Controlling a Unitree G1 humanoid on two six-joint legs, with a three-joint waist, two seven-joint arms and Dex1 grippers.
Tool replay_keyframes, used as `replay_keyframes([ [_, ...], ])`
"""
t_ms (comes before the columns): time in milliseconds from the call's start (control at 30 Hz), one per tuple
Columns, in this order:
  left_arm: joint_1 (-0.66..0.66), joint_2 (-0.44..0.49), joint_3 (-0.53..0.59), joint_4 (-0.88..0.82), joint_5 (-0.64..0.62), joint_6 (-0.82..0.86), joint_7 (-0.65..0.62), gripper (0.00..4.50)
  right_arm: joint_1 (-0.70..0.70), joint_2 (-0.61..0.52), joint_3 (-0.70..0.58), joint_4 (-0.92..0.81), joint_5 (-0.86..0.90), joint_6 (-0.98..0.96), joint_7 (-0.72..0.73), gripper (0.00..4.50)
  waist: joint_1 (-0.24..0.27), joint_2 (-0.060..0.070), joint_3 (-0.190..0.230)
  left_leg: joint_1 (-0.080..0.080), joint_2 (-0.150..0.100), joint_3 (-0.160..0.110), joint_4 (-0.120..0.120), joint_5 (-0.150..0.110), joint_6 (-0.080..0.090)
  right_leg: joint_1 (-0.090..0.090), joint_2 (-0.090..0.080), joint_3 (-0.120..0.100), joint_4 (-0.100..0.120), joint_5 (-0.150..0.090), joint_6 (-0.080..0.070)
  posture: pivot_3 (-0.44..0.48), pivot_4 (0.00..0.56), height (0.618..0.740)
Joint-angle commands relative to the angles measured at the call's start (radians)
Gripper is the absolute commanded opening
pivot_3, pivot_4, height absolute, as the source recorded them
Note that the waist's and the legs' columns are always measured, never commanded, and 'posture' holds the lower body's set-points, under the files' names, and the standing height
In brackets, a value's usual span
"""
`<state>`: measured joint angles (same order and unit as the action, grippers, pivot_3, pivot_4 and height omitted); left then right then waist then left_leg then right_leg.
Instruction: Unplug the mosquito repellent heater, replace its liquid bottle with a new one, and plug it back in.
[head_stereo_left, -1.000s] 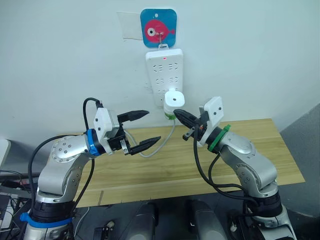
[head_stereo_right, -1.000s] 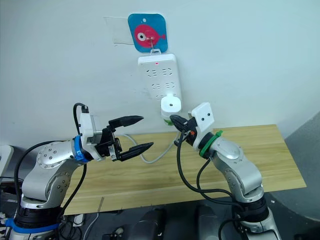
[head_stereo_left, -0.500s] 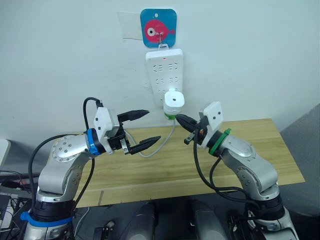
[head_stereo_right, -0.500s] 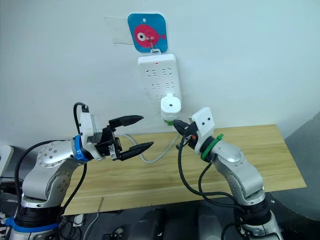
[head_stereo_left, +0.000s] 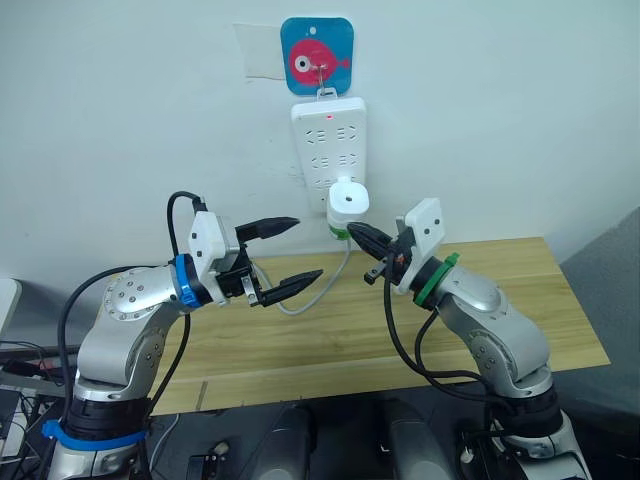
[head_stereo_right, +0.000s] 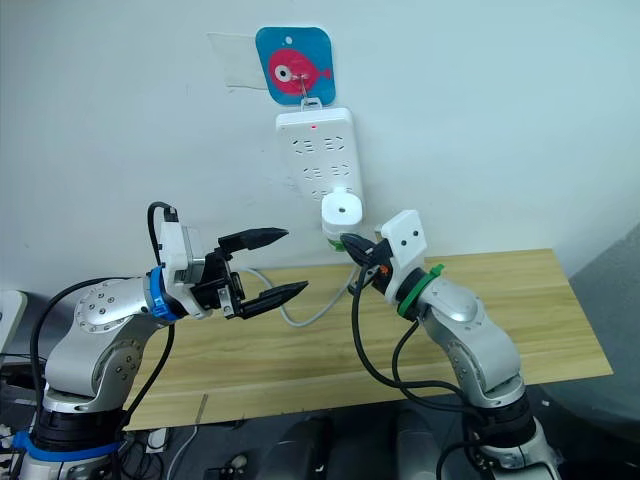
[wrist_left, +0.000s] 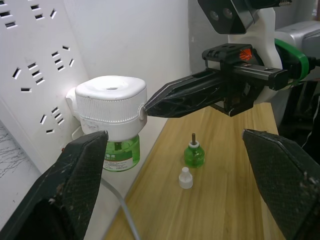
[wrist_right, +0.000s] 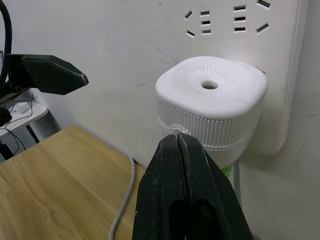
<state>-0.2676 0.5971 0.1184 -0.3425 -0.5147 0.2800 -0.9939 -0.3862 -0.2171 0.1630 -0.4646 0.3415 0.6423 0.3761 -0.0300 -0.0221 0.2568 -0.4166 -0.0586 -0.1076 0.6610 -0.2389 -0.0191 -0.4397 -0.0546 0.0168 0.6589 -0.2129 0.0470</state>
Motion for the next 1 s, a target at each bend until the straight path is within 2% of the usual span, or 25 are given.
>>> replay_keyframes([
  [33, -0.004, 0.006, 0.003, -0.016, -0.021, -0.006, -0.001, 4.49, -0.024, 0.003, -0.008, -0.007, -0.018, -0.03, -0.013, 0.0, 0.0, 0.0, 0.0, 0.0, 0.0, 0.0, 0.0, 0.0, 0.0, 0.0, 0.0, 0.0, 0.0, 0.0, 0.0, 0.014, 0.247, 0.74],
  [567, -0.004, 0.006, 0.006, 0.001, -0.019, -0.014, -0.006, 4.49, -0.04, 0.03, -0.018, 0.006, -0.061, -0.04, -0.04, 0.0, 0.0, 0.0, 0.0, 0.0, 0.0, 0.0, 0.0, 0.0, 0.0, 0.0, 0.0, 0.0, 0.0, 0.0, 0.0, 0.013, 0.241, 0.74],
  [1000, -0.011, 0.045, 0.046, 0.064, -0.025, -0.014, -0.021, 4.49, 0.052, -0.12, -0.035, -0.132, 0.051, 0.009, 0.119, 0.0, 0.0, 0.0, 0.0, 0.0, 0.0, -0.001, -0.001, 0.0, 0.0, 0.0, 0.0, -0.001, -0.001, 0.0, 0.0, 0.002, 0.241, 0.74],
])
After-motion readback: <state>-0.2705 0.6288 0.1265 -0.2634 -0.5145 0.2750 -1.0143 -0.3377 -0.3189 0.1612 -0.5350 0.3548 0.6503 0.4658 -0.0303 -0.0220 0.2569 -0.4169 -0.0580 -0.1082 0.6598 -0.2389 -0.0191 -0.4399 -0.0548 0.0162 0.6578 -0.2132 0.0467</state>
